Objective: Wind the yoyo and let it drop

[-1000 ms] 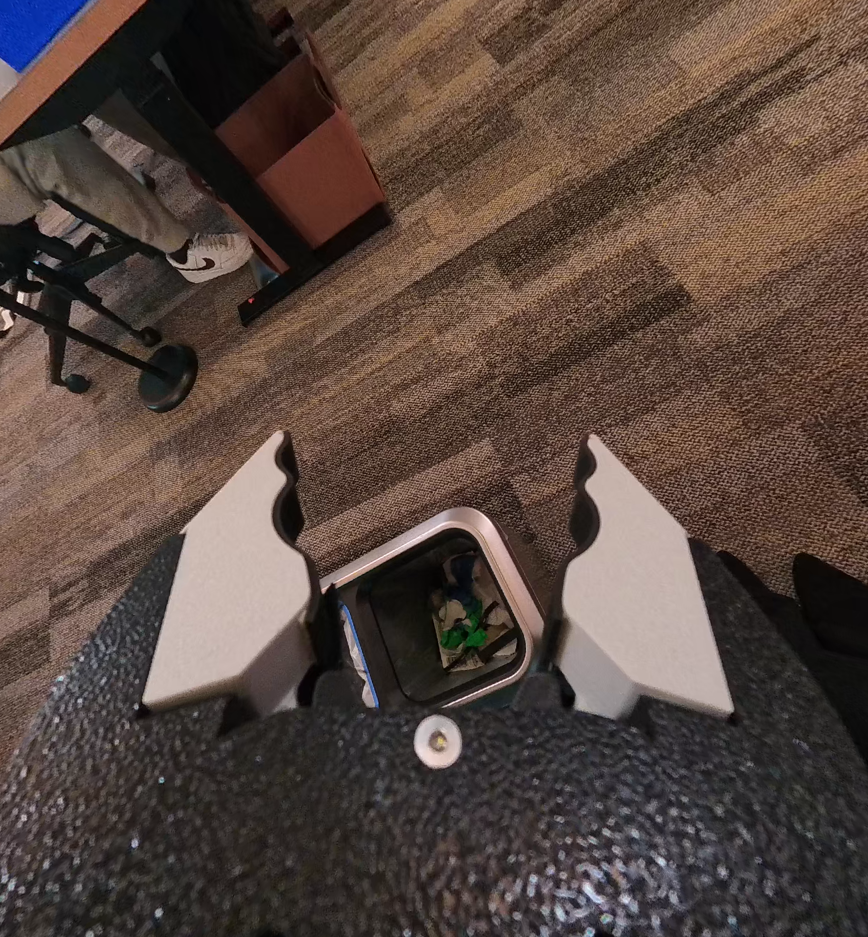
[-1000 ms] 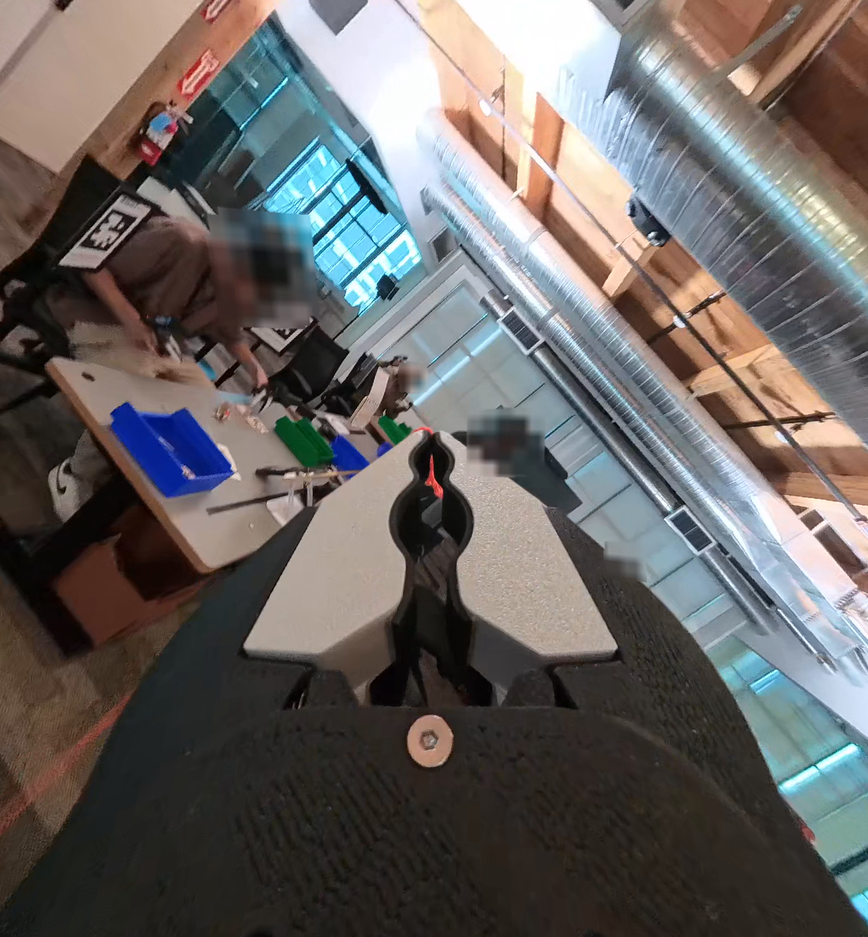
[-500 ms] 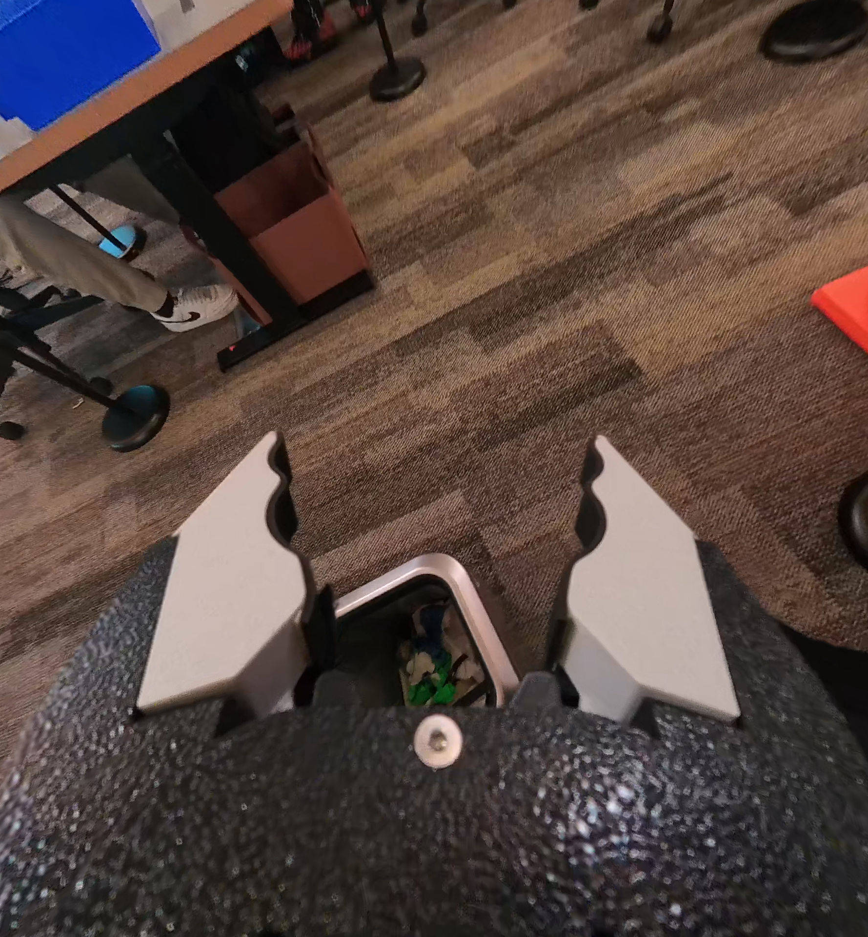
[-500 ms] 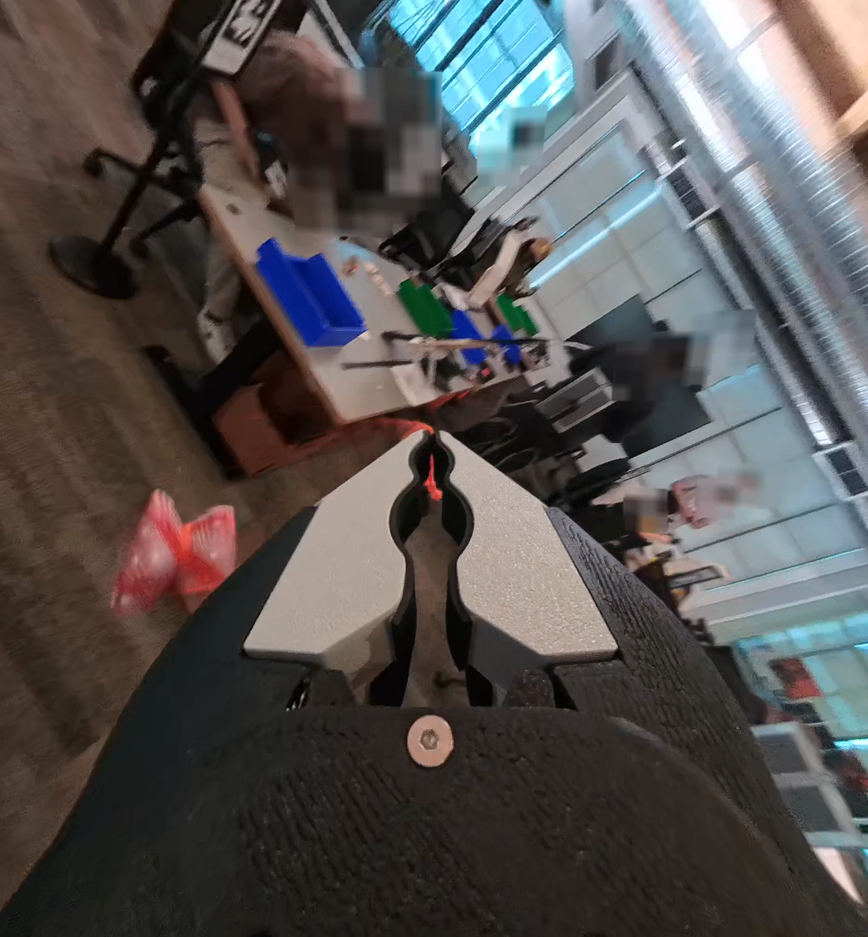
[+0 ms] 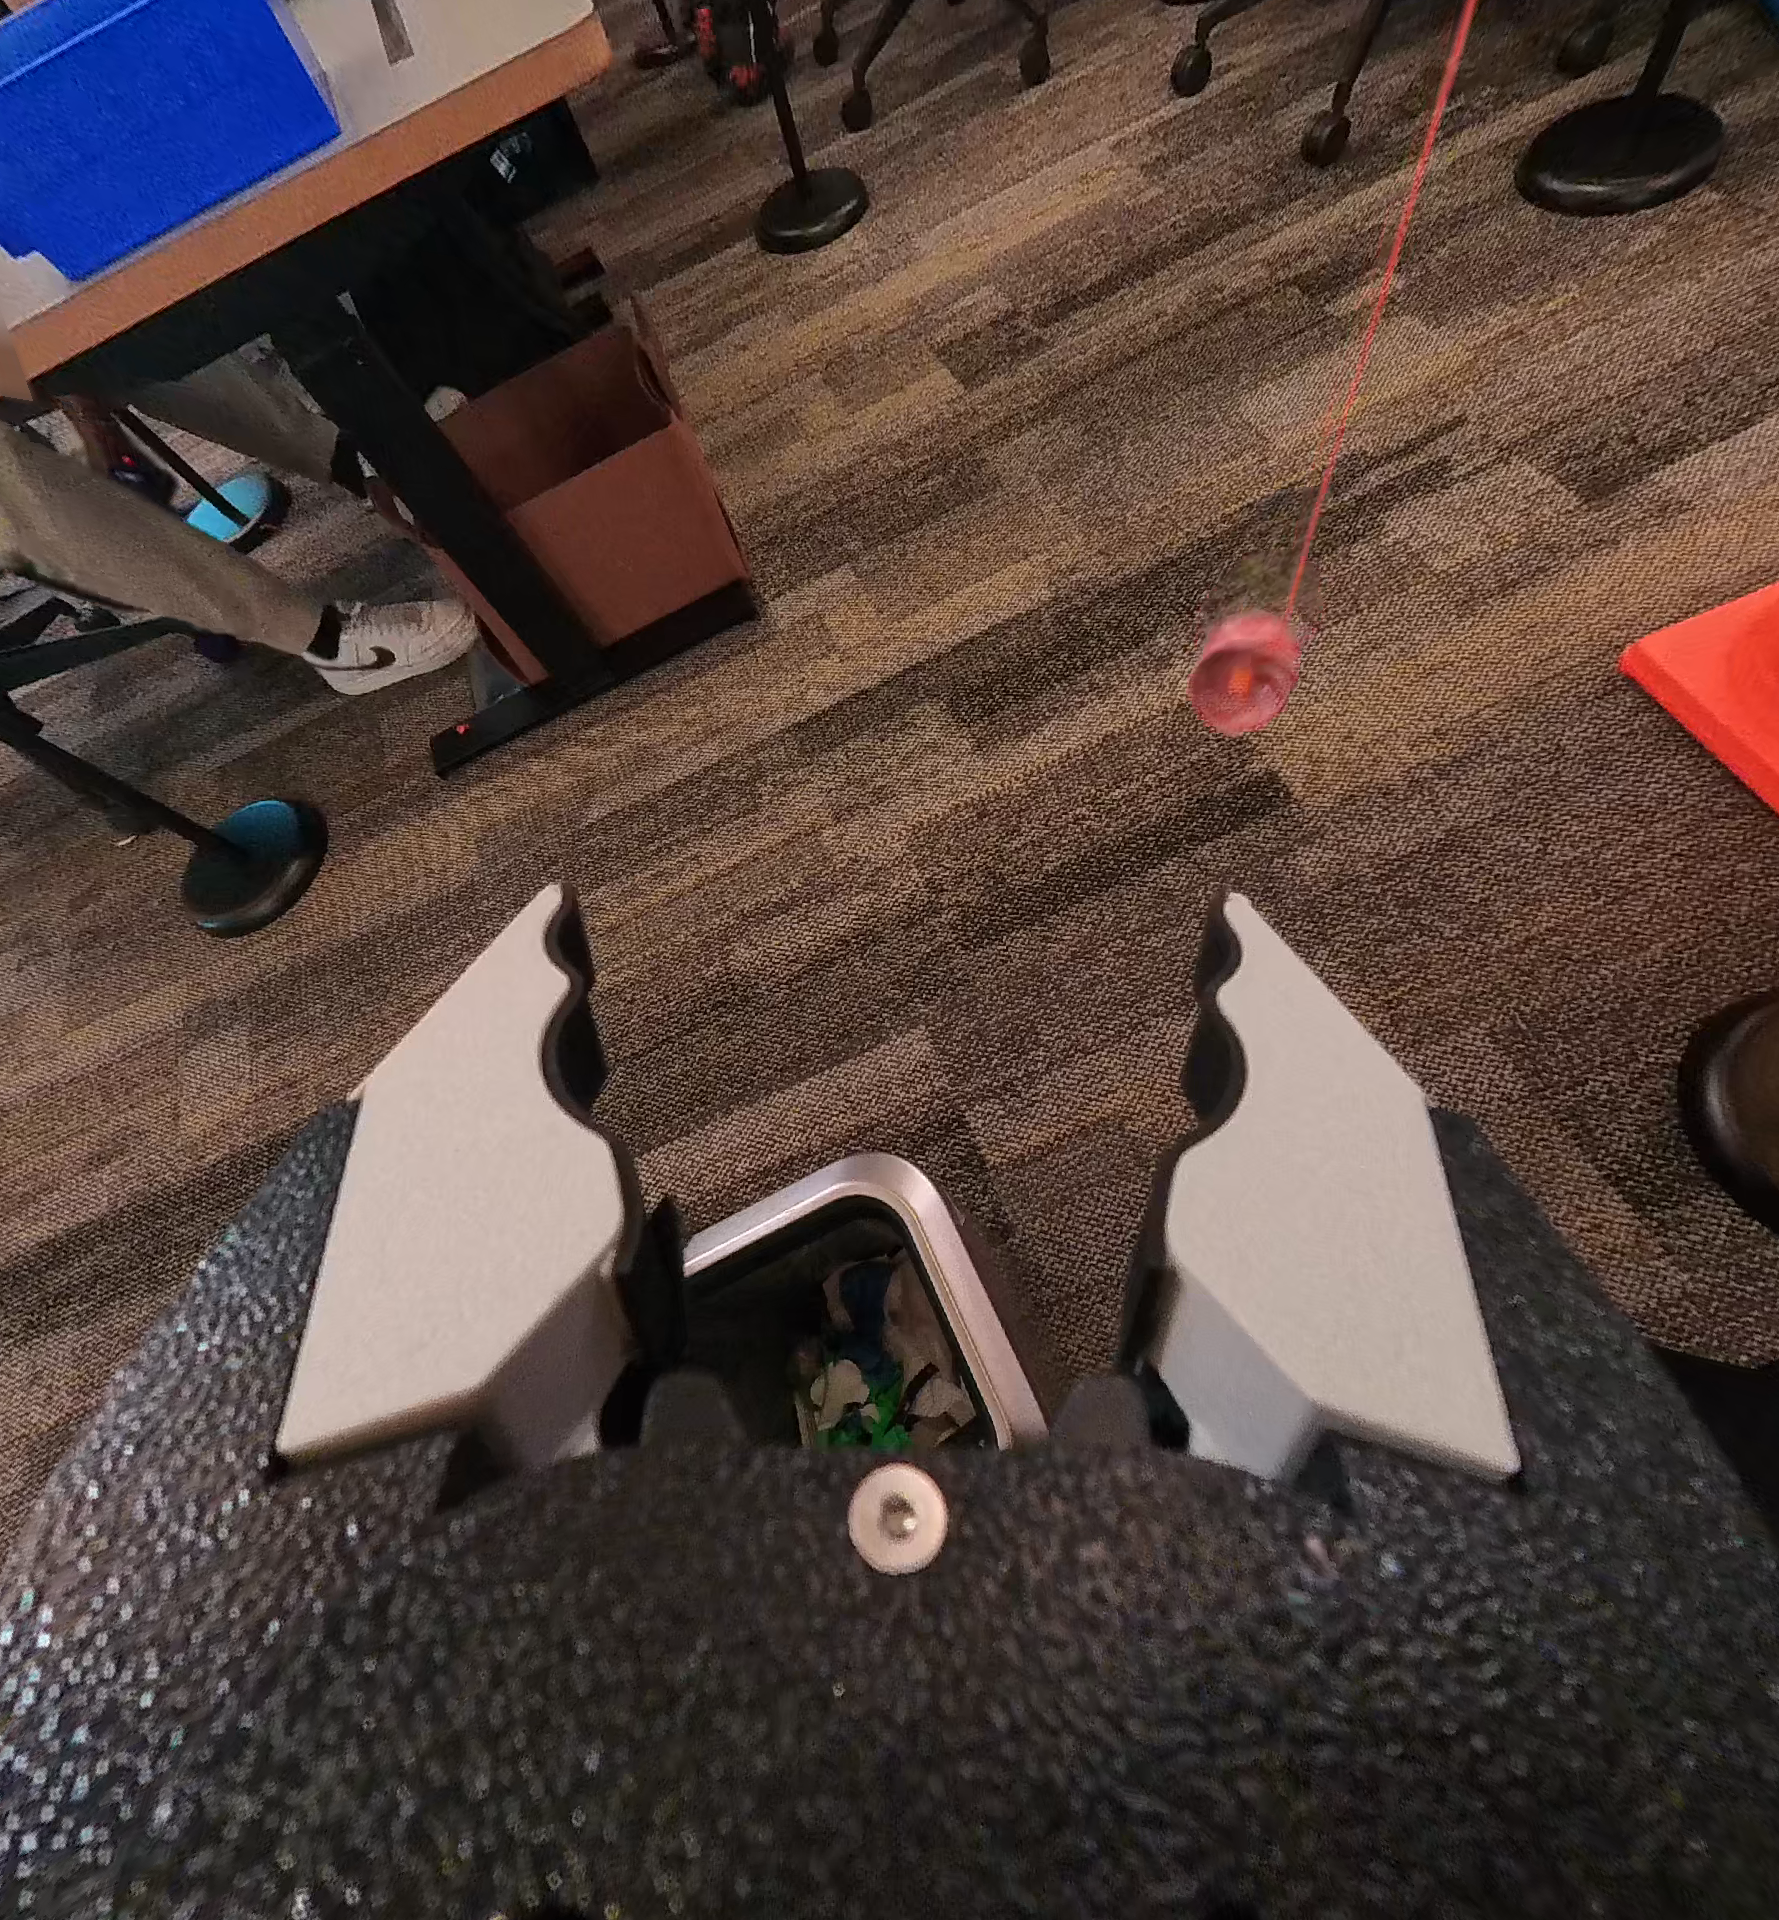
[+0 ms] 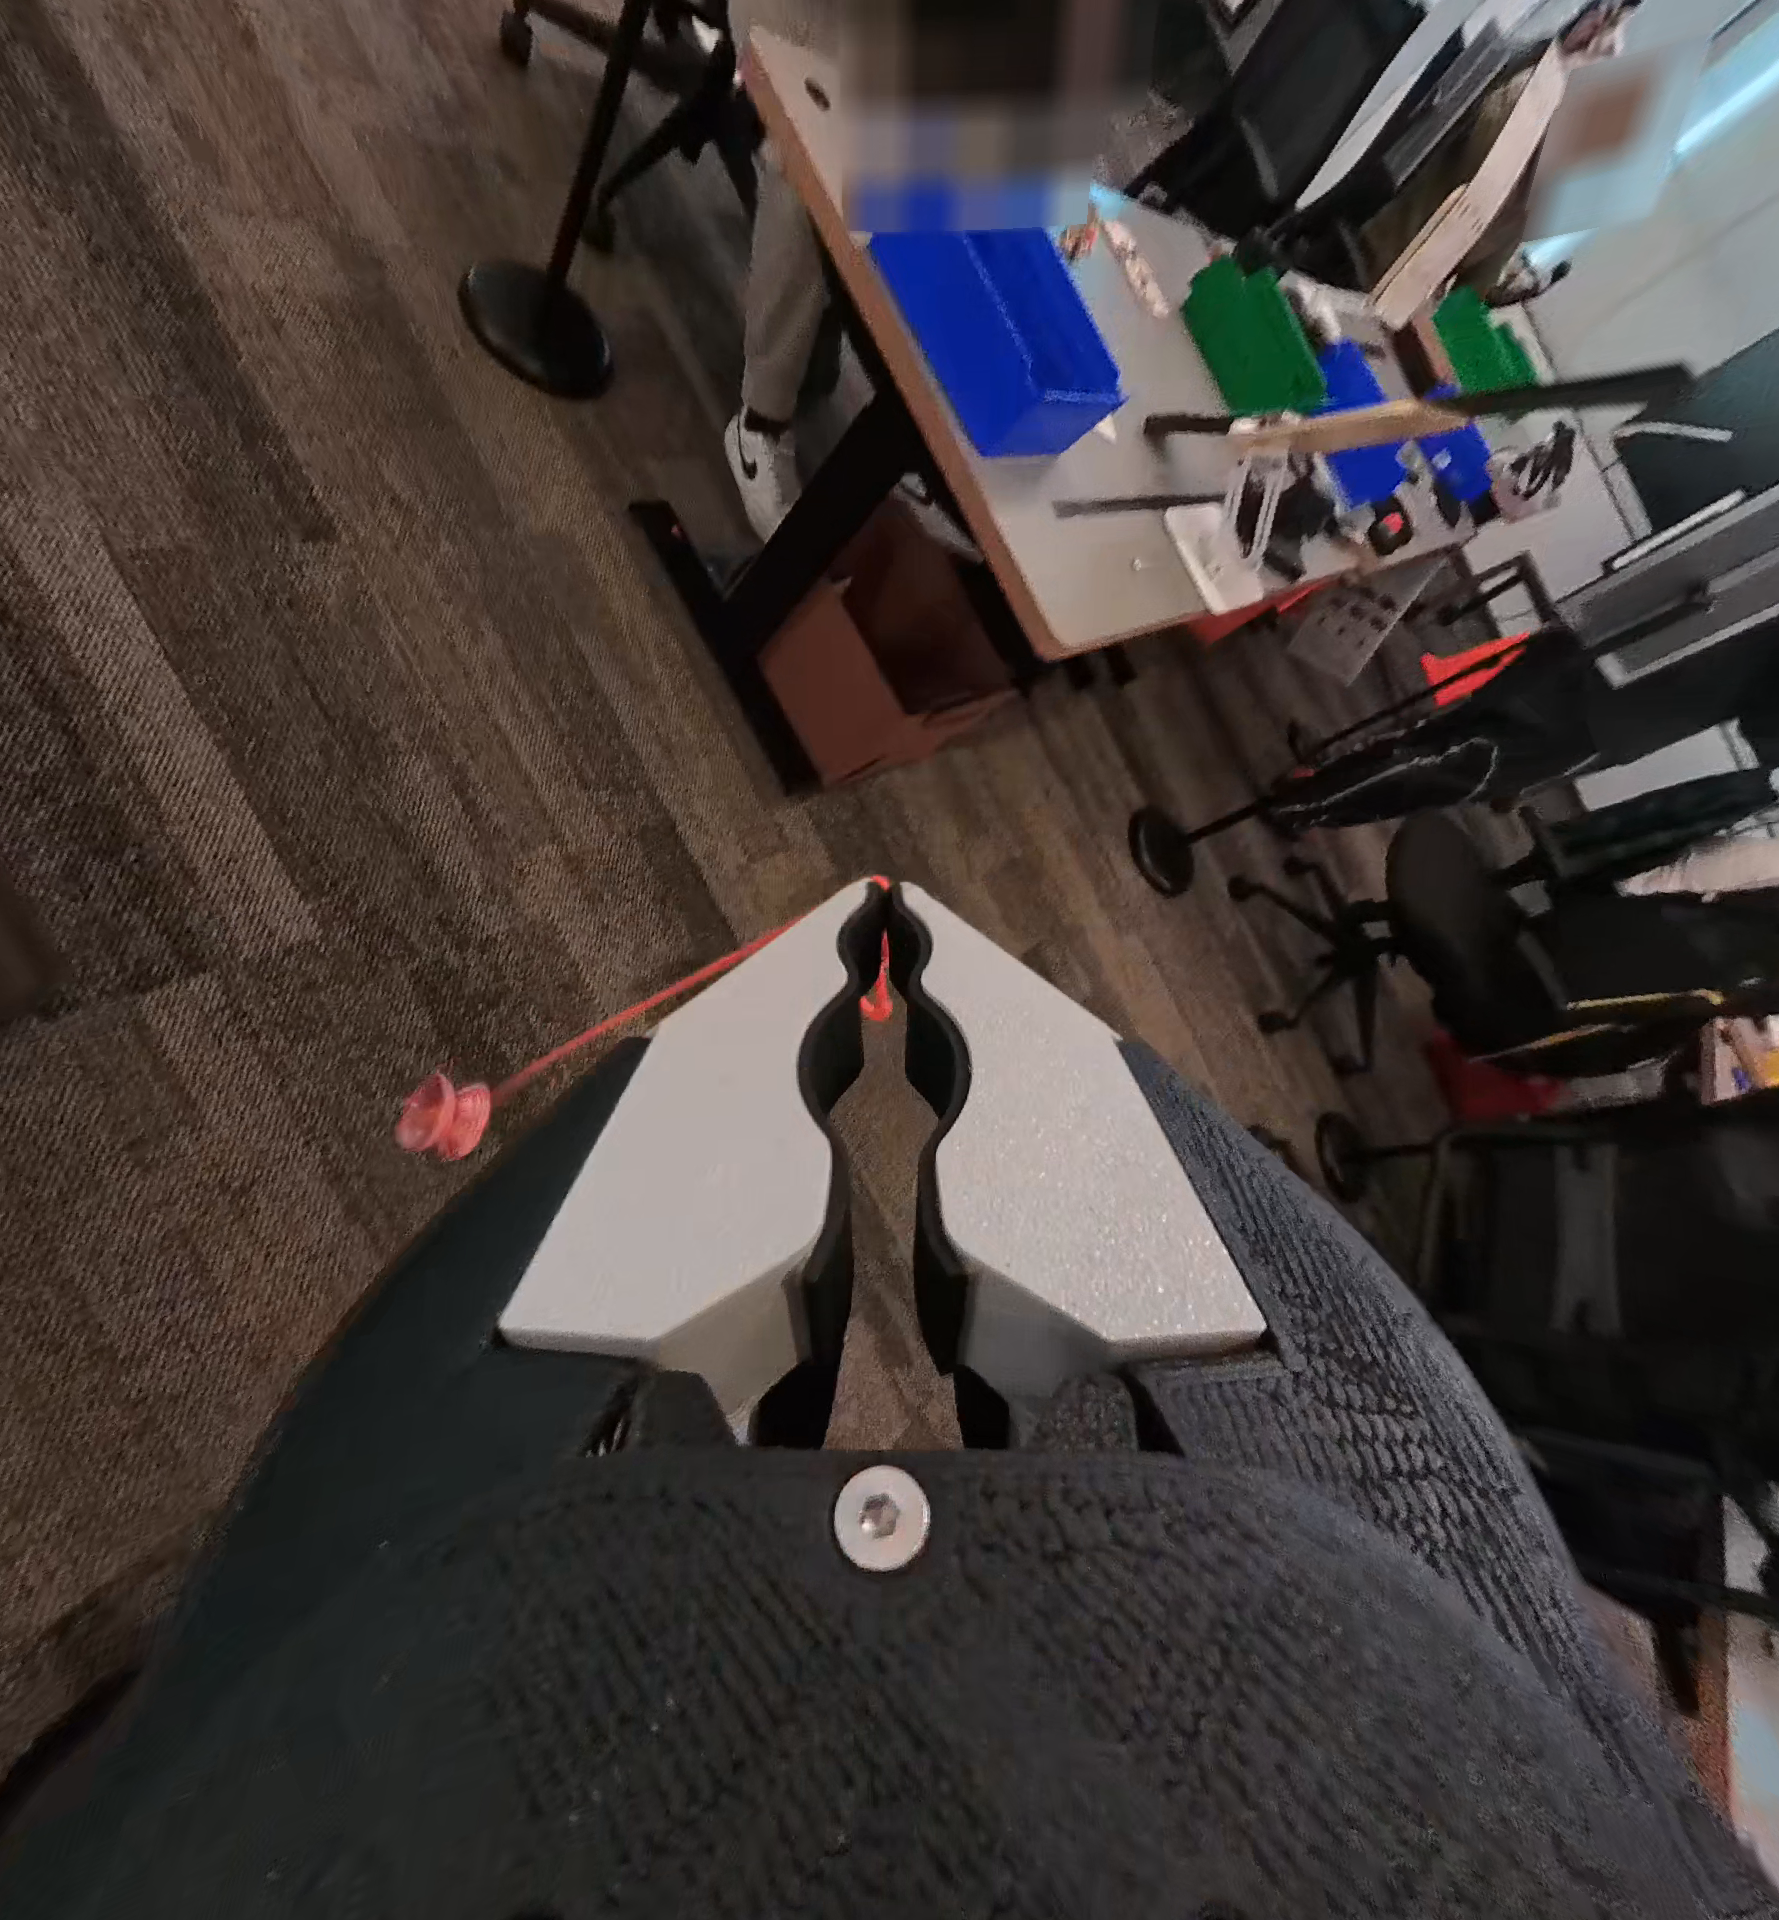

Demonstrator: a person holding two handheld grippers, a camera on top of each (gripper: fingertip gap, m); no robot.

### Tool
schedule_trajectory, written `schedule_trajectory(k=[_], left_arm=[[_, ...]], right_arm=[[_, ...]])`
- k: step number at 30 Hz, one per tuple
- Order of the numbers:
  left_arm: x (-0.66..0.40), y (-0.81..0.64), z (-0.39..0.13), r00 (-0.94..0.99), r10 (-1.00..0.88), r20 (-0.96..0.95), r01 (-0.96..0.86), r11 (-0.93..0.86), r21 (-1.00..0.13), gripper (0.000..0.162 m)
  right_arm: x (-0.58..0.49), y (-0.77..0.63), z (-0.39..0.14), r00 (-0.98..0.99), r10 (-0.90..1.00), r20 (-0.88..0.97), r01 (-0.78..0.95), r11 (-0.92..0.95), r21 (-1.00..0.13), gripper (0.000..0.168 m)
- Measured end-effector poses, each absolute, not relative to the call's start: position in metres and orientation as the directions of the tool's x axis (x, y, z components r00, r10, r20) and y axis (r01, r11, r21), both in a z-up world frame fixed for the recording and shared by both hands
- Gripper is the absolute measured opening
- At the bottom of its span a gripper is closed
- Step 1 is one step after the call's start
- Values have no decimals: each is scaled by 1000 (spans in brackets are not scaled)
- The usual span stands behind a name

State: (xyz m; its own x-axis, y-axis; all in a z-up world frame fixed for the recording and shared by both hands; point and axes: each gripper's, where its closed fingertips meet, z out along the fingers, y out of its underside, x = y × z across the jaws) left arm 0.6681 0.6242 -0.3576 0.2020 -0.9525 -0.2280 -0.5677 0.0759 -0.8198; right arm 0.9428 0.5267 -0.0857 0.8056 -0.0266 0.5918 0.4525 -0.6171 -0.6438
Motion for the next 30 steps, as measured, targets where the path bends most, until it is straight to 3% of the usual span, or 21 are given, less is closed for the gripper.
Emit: schedule_trajectory(k=[6, 11, 13, 18, 24, 27, 30], left_arm=[[667, 625, -359, 202, -953, -227, -574, 72, -815, 115], [670, 624, -360, 206, -952, -226, -575, 70, -816, 118], [676, 623, -347, 225, -955, -192, -515, 51, -856, 125], [754, 585, -217, 182, -980, 79, -152, -108, -982, 159], [865, 510, -9, -111, -984, 139, 97, -150, -984, 159], [908, 492, 45, -136, -981, 142, 113, -157, -981, 158], [940, 500, 46, -23, -996, 89, 45, -90, -995, 148]], right_arm=[[944, 558, 26, 720, 35, 694, 594, -549, -588, 0], [947, 547, 231, 619, -290, 730, 666, -298, -684, 0], [931, 534, 287, 628, -321, 709, 686, -203, -699, 0], [891, 521, 357, 531, -323, 784, 793, -138, -594, 0], [844, 511, 418, 463, -331, 822, 858, -65, -509, 0], [824, 504, 436, 438, -344, 830, 878, -33, -477, 0], [810, 494, 447, 421, -348, 838, 892, -12, -453, 0]])
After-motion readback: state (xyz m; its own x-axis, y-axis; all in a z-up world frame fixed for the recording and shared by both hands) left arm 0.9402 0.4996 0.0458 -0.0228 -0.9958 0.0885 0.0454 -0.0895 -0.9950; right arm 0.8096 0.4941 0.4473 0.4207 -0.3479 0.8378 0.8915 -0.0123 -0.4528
